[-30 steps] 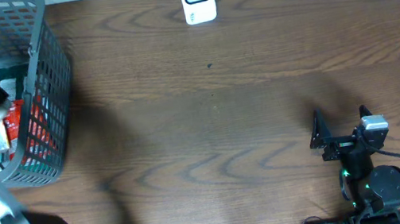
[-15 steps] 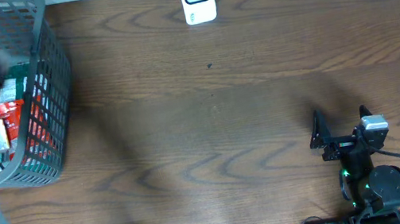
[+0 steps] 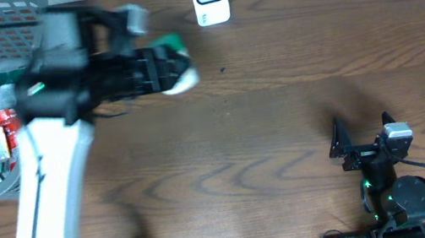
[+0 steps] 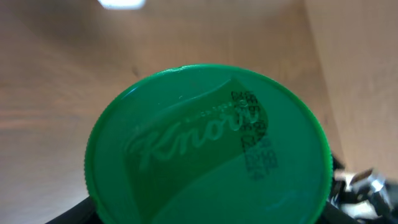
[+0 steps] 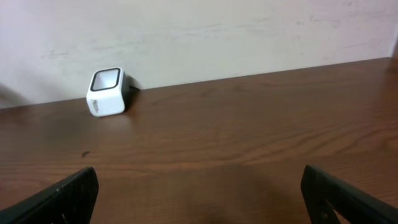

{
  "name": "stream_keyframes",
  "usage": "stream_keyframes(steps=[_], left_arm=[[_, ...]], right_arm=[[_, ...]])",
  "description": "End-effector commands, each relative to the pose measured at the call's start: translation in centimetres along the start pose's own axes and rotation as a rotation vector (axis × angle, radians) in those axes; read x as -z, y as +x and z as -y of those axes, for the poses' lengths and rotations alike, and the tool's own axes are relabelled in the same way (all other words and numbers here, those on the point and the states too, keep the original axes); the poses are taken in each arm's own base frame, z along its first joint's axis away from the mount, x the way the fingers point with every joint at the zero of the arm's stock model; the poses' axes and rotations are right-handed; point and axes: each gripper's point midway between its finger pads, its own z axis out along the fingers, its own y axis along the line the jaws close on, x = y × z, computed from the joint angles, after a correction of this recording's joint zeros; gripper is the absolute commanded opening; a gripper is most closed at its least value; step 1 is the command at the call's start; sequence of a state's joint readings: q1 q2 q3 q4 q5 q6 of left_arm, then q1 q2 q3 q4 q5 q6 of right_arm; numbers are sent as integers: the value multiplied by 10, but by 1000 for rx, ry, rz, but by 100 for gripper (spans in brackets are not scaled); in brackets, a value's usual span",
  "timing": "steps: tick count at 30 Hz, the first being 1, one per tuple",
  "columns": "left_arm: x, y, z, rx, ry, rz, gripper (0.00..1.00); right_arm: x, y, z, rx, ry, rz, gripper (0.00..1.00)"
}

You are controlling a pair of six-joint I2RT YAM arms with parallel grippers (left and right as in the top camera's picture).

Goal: Scan the item barcode
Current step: 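Lift the jar out and carry it toward the white scanner, then hold the jar's label in front of the scanner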

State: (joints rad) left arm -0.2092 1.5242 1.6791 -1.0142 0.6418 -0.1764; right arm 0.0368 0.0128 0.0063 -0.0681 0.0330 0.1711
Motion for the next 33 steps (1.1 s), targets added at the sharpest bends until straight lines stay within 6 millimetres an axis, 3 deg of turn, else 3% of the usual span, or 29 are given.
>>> stream_keyframes(steps=[1, 8, 17, 24, 33], left_arm=[[-51, 19, 1, 9, 24, -149, 57], [-143, 62, -19, 55, 0, -403, 61], [-225, 103, -39, 35, -7, -549, 62], [-261, 123, -40, 0, 1, -584, 62], [-276, 128, -46, -74, -81, -565, 62]], right_arm=[[0, 0, 2, 11, 6, 1, 99], [0, 0, 2, 11, 6, 1, 99], [0, 0, 2, 11, 6, 1, 99], [0, 0, 2, 11, 6, 1, 99], [0, 0, 2, 11, 6, 0, 99]])
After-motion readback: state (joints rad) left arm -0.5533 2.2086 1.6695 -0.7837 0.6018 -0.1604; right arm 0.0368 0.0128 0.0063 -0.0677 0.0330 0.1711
